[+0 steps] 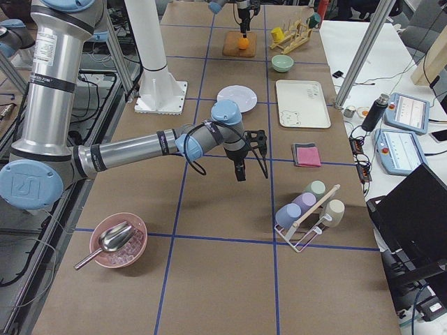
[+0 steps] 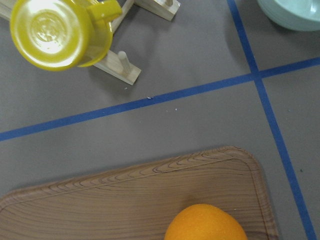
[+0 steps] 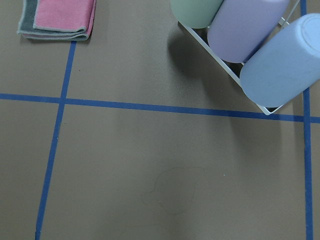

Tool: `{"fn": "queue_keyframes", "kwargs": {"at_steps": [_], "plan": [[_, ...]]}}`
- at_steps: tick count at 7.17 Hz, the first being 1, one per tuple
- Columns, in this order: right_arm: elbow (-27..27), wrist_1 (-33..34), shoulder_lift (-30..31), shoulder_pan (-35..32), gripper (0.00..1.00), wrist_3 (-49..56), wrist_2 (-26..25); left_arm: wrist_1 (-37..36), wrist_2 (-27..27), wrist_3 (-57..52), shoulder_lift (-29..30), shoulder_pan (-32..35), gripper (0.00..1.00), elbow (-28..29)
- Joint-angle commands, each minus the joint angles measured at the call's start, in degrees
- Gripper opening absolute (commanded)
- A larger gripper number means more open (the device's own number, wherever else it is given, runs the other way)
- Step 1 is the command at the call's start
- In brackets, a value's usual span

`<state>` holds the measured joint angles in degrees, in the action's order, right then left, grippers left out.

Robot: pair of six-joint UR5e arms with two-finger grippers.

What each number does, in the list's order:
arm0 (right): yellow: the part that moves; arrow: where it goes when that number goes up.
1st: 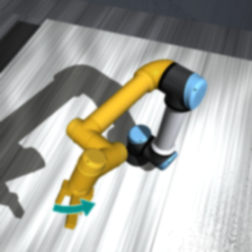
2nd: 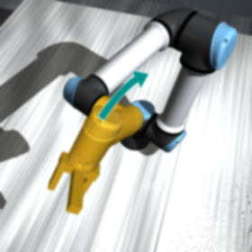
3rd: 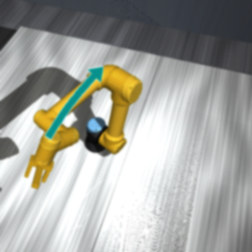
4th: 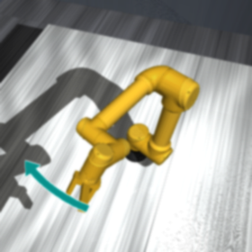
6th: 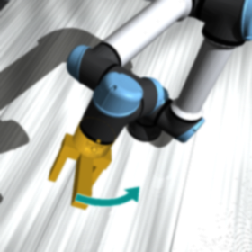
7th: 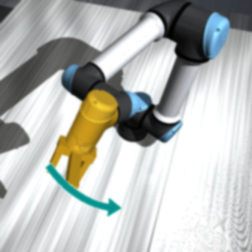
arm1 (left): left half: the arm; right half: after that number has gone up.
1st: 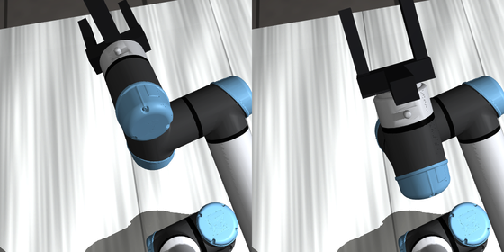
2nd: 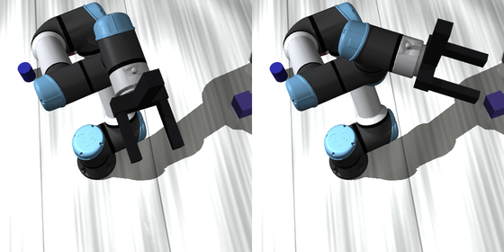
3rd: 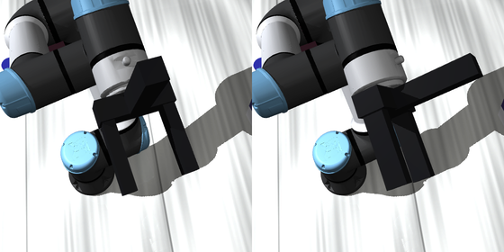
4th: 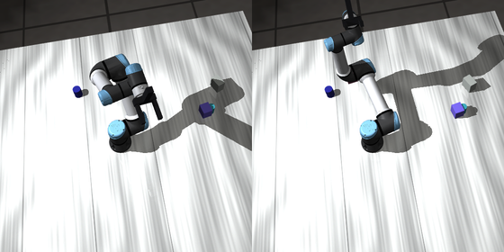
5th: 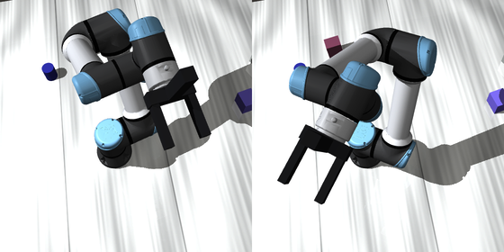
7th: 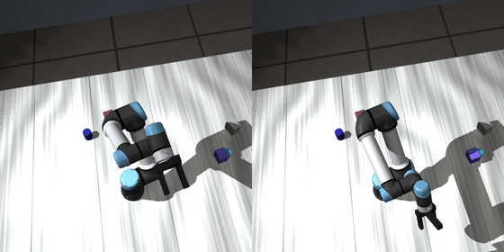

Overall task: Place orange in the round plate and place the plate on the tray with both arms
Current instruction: 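Lower the left gripper onto the orange on the wooden board and grasp it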

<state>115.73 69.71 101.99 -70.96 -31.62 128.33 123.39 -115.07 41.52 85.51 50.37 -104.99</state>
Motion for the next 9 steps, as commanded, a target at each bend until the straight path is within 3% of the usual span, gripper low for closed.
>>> {"fn": "queue_keyframes", "kwargs": {"at_steps": [1,5,6,7,8,9], "plan": [[0.02,-0.01,0.05,0.03,1.0,-0.02,-0.01,1.24,2.3,2.07,0.0,-3.08,0.99,1.45],[-0.15,0.08,-0.03,0.03,1.0,-0.02,-0.09,1.33,3.71,2.77,0.62,-5.45,0.99,2.95],[-0.15,-0.01,-0.03,0.03,1.0,-0.02,-0.09,2.46,3.71,2.6,0.62,-5.46,0.93,3.3],[-0.15,-0.01,-0.12,0.03,1.0,-0.02,-0.01,3.08,3.71,2.68,0.62,-5.46,0.36,3.31],[-0.07,-0.01,-0.12,0.12,1.0,0.07,-0.01,3.09,3.71,2.69,0.79,-5.37,0.0,2.61],[0.02,-0.01,-0.12,0.03,1.0,-0.02,0.08,2.3,3.01,3.03,1.67,-5.28,0.0,-0.36]]}}
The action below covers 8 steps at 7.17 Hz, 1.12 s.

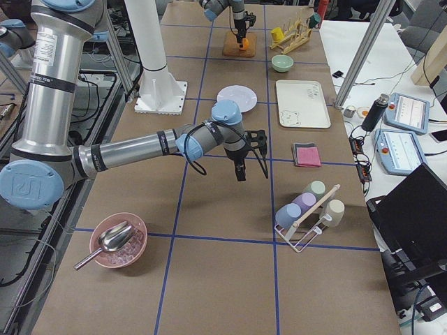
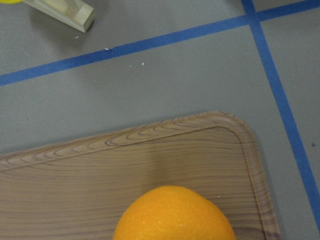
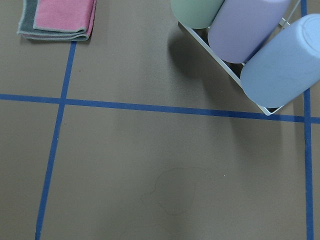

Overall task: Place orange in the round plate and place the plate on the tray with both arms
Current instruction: 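Lower the left gripper onto the orange on the wooden board and grasp it, then release the orange onto the white plate with the left gripper while the right arm approaches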

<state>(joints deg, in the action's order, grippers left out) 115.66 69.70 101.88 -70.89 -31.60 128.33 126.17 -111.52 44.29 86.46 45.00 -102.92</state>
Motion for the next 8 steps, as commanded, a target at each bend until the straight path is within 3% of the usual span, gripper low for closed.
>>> {"fn": "queue_keyframes", "kwargs": {"at_steps": [1,3,5,6,8], "plan": [[0.09,0.0,-0.1,0.04,1.0,-0.04,0.16,-3.8,-0.54,1.14,3.25,0.08,0.0,-4.2],[0.18,-0.09,-0.8,0.13,1.0,-2.22,0.51,-18.43,-0.1,10.59,18.92,-1.57,0.0,-3.78],[0.18,-0.09,-3.95,2.23,1.0,-10.98,0.43,-29.28,4.43,19.56,32.21,-11.21,0.0,-2.13],[0.18,-0.09,-5.54,3.29,1.0,-14.07,0.17,-30.45,5.25,23.96,36.63,-13.69,0.0,-0.02],[0.18,-0.18,-10.54,8.54,1.0,-24.42,-2.89,-30.46,10.5,30.74,46.37,-18.44,0.0,9.43]]}}
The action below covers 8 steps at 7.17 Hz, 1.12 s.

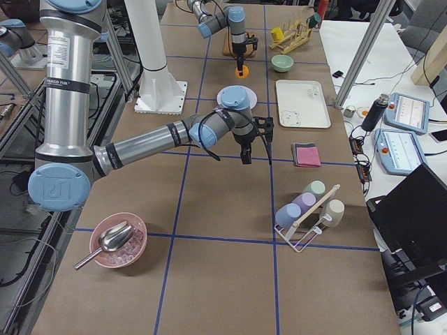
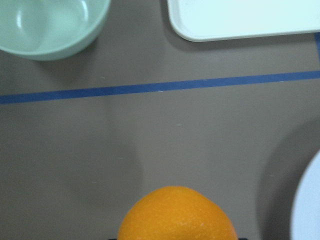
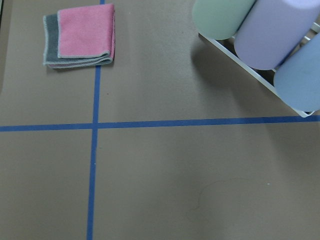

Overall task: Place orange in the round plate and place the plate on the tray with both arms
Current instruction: 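Release the orange onto the white plate with the left gripper while the right arm approaches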

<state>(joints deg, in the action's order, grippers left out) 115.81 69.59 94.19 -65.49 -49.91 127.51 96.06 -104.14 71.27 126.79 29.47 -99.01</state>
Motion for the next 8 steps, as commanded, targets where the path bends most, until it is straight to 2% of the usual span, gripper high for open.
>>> {"fn": "queue_keyframes", "kwargs": {"at_steps": [1,2,3,5,6,7,8], "plan": [[-0.06,-0.07,-5.22,6.4,1.0,-10.52,-5.05,-0.35,4.2,6.05,9.85,-4.23,0.0,9.85],[-0.06,-0.07,-6.9,9.3,1.0,-14.3,-6.91,0.0,6.65,6.94,11.1,-6.5,0.0,11.89],[-0.15,-0.07,-9.09,11.59,1.0,-18.08,-8.84,0.44,7.45,7.3,11.98,-7.48,0.11,13.31],[-0.15,-1.2,-12.09,16.86,1.0,-24.5,-14.02,0.44,8.16,7.21,11.99,-7.84,0.98,13.85],[-0.32,-7.39,-11.84,20.11,1.0,-30.02,-17.44,0.44,9.38,7.21,11.91,-7.85,0.99,13.85],[-0.15,-10.06,-11.49,23.62,1.0,-32.86,-22.52,0.09,9.4,6.52,11.82,-7.5,0.99,12.19],[-0.06,-10.35,-11.66,25.31,1.0,-34.97,-23.7,-0.96,8.27,4.16,11.3,-4.19,0.99,9.05]]}}
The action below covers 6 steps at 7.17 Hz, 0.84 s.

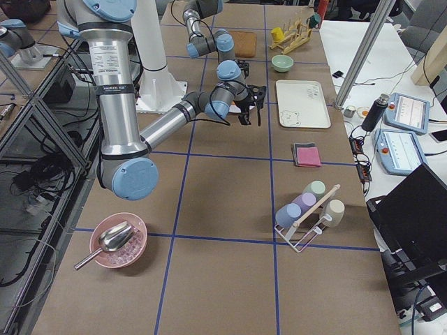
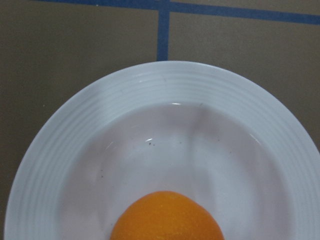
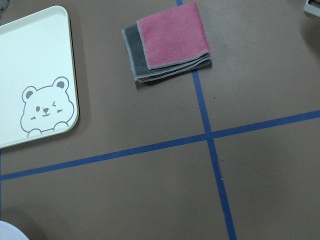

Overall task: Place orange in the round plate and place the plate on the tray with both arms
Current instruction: 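Release the orange onto the white plate with the left gripper while the right arm approaches, then withdraw the left arm while the right gripper moves toward the plate's near rim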

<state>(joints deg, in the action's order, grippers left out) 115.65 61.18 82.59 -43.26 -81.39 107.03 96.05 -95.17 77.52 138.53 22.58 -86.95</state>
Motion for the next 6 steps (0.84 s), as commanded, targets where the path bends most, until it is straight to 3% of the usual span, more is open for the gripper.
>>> {"fn": "queue_keyframes", "kwargs": {"at_steps": [1,2,3,4,6], "plan": [[0.28,-4.38,-0.23,4.23,1.0,-9.78,-3.76,-7.13,-5.77,-8.2,-2.2,7.17,0.99,-8.1],[0.46,-7.45,0.03,7.46,1.0,-15.41,-8.9,-11.8,-10.0,-14.17,-6.13,12.17,0.98,-14.41],[1.24,-7.83,0.12,12.1,1.0,-21.12,-16.26,-12.28,-13.78,-23.28,-13.91,17.7,0.99,-21.09],[2.29,-7.92,0.29,13.89,1.0,-23.87,-17.72,-12.37,-18.87,-34.95,-22.87,25.76,0.99,-25.68],[2.74,-14.92,2.47,18.36,1.0,-27.91,-24.29,-11.59,-29.25,-56.5,-35.9,42.38,0.99,-26.96]]}}
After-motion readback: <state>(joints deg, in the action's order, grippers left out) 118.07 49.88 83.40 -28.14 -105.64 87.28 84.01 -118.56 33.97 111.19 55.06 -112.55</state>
